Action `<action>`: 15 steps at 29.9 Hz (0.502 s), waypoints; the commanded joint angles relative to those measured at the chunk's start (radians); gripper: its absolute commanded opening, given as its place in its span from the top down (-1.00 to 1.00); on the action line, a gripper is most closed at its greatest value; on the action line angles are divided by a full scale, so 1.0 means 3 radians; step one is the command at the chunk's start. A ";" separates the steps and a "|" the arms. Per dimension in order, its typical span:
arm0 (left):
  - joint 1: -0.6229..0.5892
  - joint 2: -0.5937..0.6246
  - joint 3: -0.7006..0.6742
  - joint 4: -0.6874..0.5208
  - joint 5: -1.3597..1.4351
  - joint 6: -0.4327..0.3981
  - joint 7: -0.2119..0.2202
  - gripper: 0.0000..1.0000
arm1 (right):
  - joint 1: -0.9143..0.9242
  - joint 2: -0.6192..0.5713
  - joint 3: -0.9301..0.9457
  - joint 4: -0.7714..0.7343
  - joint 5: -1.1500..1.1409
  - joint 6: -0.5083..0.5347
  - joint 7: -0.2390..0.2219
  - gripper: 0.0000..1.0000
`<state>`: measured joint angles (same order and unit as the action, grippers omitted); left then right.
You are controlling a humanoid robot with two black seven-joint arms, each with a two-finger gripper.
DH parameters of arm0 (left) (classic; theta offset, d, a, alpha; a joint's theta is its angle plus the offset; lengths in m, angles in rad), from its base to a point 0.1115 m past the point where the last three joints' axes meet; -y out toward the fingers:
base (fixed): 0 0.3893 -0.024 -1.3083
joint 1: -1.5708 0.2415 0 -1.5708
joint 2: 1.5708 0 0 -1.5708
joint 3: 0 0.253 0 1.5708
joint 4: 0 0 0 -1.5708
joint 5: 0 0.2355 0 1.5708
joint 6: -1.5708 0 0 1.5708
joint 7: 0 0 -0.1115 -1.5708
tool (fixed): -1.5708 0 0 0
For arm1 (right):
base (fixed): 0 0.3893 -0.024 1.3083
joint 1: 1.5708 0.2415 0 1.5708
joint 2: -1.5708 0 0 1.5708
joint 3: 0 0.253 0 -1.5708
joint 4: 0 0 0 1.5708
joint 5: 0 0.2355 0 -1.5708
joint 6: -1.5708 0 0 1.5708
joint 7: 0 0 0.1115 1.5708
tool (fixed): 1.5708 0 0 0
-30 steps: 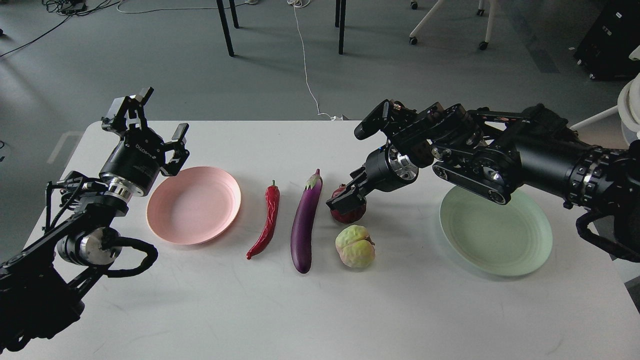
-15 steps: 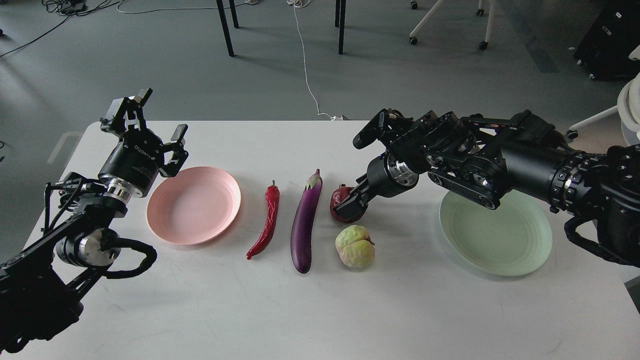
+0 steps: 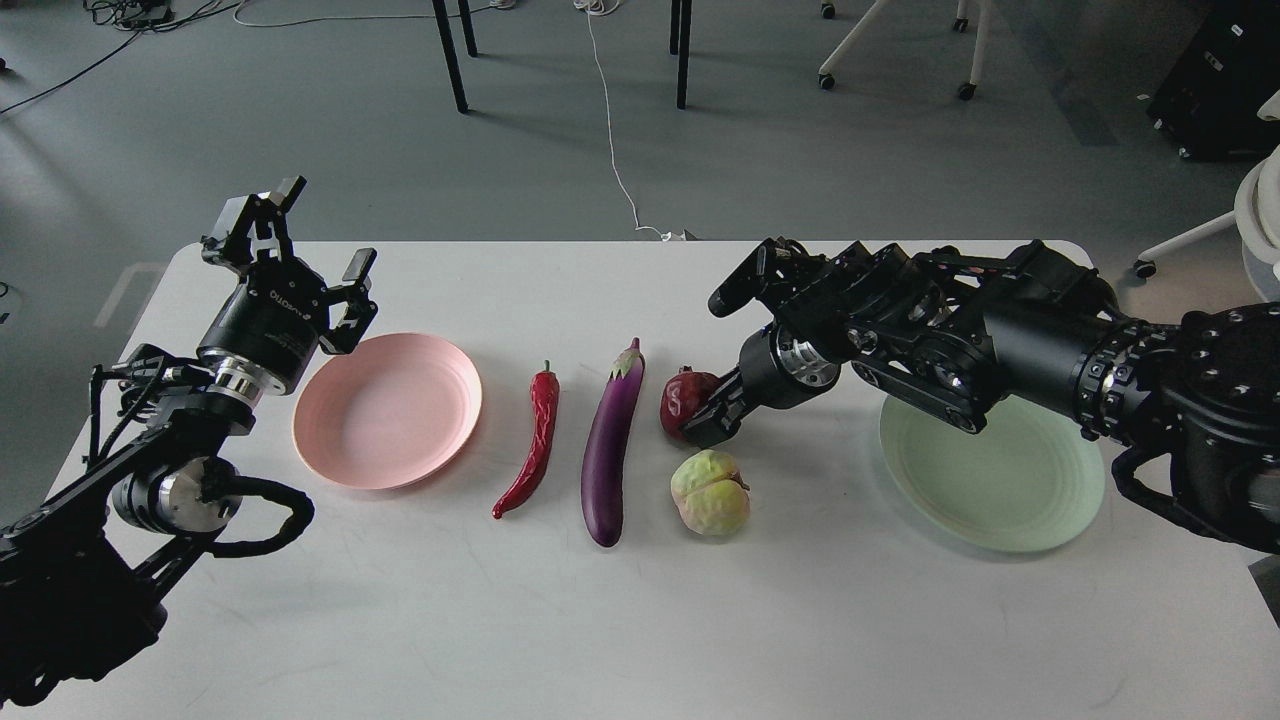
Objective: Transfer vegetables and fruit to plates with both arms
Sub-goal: 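Lower the right gripper onto the red onion and grasp it, then carry the red onion to the green plate and release it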
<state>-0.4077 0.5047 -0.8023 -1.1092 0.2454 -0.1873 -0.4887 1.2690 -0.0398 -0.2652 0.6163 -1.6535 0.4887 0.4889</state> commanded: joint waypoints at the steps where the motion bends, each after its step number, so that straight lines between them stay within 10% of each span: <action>1: 0.0004 0.0000 0.0000 0.0000 0.0000 0.0000 0.0000 -0.97 | 0.0040 -0.0005 -0.0001 0.0001 0.0005 0.0000 -0.0001 -0.07; 15: 0.0004 0.0061 0.0000 0.0000 -0.0005 -0.0010 0.0000 -0.97 | 0.0357 -0.0858 0.0005 0.0522 0.0015 0.0000 -0.0001 0.10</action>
<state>-0.4065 0.5144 -0.8023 -1.1091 0.2454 -0.1872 -0.4887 1.3531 -0.1974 -0.2658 0.7078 -1.6488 0.4888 0.4889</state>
